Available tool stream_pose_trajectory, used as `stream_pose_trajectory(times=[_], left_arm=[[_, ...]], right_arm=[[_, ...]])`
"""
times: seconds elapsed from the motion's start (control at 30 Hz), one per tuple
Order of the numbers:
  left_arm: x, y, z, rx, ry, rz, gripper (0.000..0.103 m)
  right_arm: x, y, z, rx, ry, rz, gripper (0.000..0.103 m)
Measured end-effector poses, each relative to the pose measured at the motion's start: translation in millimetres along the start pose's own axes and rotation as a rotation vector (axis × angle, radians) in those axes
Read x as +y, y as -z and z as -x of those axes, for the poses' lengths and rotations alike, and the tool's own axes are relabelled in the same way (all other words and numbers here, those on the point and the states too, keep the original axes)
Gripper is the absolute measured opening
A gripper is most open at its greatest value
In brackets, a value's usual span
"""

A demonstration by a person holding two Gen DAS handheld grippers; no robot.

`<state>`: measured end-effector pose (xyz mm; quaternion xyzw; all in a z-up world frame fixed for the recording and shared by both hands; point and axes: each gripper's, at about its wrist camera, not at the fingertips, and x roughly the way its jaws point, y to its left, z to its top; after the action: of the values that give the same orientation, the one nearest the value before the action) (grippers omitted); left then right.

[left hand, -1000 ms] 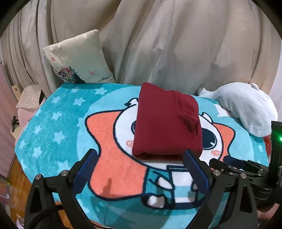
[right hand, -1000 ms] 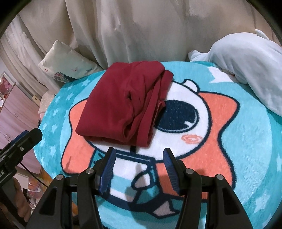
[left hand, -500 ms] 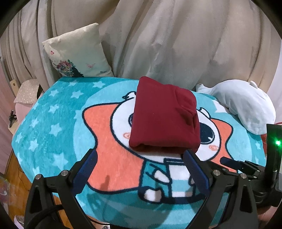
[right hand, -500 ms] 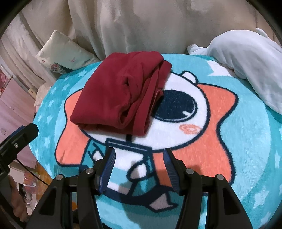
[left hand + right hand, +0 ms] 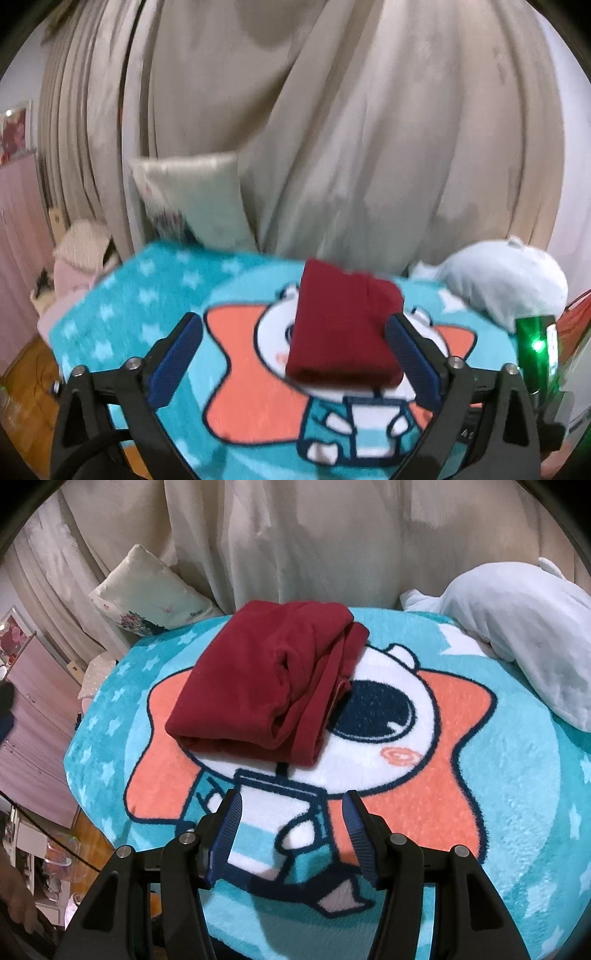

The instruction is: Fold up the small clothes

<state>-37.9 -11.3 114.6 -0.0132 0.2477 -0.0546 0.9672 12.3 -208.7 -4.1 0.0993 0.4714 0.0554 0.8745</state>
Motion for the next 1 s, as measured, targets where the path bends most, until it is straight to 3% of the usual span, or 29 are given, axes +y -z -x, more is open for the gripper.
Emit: stream_pose_trajectory(times=[0.37,0.7,0.83,0.93,1.0], left_arm=[[-4.8,-14.9,4.8,0.025,0.005,-0.025,0.103],[2.1,-3.3,8.6,0.047,-0.022,-0.016,0.103],[15.6,-7.1,9.2,0.053,-0.037,0.053,0.103],[23.3,-6.6,9.4,0.052,-0.046,0.106,0.103],[24.0,-6.7,6.9,0.064,-0.066,0.104,0.103]], right_arm=[[0.0,1.9,22.1,-0.085,0.013,-0.005,0.063],[-0.2,-4.3,20.4,-0.121,0.024,-0.021,0.065],[12.4,-40.8,30.7,-0.161,-0.011,0.011,0.065],[27.5,-86.4,69.5,-0.306,-0.026,0.05,0.067],[32.5,-101.5,87.7,-0.365,-0.046,0.056,0.076]])
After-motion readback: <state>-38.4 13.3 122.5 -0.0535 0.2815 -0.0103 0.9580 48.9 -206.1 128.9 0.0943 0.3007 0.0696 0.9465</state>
